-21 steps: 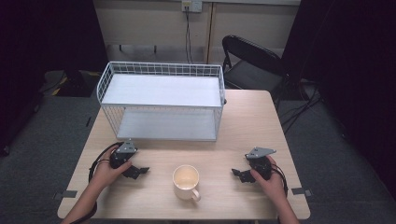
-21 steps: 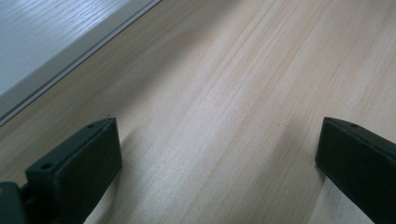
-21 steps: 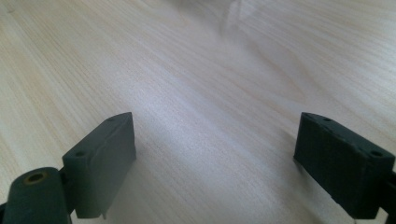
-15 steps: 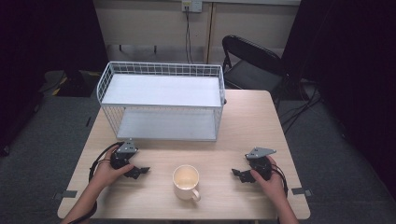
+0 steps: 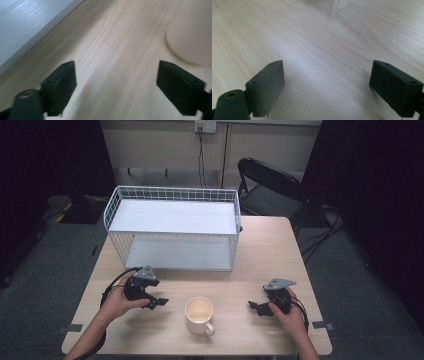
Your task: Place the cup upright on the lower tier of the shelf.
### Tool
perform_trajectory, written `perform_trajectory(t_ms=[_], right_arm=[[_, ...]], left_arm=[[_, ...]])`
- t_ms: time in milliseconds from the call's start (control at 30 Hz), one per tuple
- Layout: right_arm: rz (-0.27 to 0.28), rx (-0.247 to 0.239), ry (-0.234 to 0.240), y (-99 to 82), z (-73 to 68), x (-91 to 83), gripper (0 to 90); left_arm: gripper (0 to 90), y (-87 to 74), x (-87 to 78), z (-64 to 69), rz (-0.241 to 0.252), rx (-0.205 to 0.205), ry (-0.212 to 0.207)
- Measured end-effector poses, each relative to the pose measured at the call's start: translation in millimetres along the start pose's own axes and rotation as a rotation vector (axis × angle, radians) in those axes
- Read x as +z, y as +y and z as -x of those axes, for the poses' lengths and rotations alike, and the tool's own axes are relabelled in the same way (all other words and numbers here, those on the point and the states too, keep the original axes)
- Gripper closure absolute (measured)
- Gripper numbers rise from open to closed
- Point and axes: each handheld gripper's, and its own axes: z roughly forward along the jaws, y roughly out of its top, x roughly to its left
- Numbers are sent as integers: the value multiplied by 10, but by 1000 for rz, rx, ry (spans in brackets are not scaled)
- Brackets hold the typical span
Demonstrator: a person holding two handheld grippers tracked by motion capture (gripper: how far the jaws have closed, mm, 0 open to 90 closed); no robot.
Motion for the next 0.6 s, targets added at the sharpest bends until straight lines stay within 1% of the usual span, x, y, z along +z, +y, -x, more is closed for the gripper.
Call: perform_trajectory(t_ms=[67, 100, 167, 367, 400, 433, 467, 500, 567, 600], right_arm=[[0, 0, 0, 0, 0, 0, 118], [0, 0, 0, 0, 0, 0, 118], [0, 0, 0, 0, 0, 0, 118], [0, 0, 0, 0, 0, 0, 118], [0, 0, 0, 0, 0, 0, 118], [0, 0, 0, 0, 0, 0, 118], [0, 0, 0, 0, 0, 0, 118], [0, 0, 0, 0, 0, 0, 118], [0, 0, 0, 0, 0, 0, 118], [0, 0, 0, 0, 0, 0, 118]], left_arm=[[163, 73, -20, 63, 10, 5, -13], [163, 106, -29, 90, 8, 13, -9], [163, 164, -36, 145, 14, 17, -23], [163, 330, -53, 306, 9, -1, -49], [163, 356, -58, 330, 10, 4, -54], [163, 399, -61, 378, 15, 18, -62], [163, 399, -61, 378, 15, 18, -62], [163, 419, -55, 404, 18, 21, -69], [164, 456, -33, 448, 8, 30, -90], [169, 456, -33, 448, 8, 30, -90]])
